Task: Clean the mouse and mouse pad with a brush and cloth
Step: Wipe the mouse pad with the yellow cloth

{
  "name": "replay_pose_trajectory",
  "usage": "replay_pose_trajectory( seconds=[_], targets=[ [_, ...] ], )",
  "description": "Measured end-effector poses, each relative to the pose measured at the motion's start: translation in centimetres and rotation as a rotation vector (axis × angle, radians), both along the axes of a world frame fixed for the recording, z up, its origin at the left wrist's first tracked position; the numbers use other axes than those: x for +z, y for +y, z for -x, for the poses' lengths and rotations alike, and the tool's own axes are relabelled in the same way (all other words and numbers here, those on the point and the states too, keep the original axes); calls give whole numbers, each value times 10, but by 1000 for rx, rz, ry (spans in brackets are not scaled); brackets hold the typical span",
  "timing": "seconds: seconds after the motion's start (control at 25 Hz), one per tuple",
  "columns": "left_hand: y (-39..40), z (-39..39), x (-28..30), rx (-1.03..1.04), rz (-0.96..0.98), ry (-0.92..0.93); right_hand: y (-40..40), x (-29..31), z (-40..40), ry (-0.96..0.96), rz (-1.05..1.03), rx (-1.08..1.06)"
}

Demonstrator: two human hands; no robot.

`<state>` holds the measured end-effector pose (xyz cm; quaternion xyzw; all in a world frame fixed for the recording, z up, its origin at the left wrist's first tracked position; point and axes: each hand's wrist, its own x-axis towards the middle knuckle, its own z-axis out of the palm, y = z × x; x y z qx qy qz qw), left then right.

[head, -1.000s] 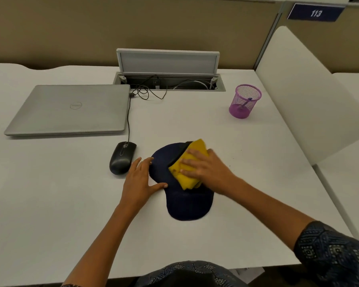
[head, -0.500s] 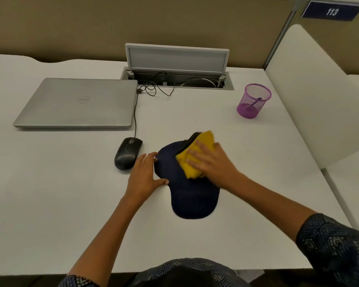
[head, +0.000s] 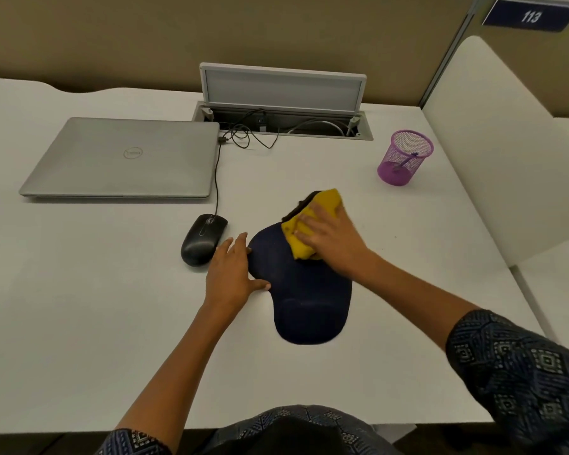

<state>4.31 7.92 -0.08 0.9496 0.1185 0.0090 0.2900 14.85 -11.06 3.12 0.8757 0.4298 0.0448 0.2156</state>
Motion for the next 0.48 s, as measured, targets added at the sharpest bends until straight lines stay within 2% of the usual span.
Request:
replay_pose_trajectory(
  seconds=[0.2, 0.32, 0.4, 0.48],
  targets=[
    [-1, 0, 5, 0, -26, 28, -61, 18, -14, -18, 91, -112],
    [-2, -1, 6, 9, -33, 32, -73, 43, -7, 3, -154, -228],
    [-2, -2, 6, 7, -43, 48, -63, 43, 21, -81, -205, -49],
    [-2, -3, 6, -1, -56, 63, -54, 28, 56, -64, -178, 133]
  ],
)
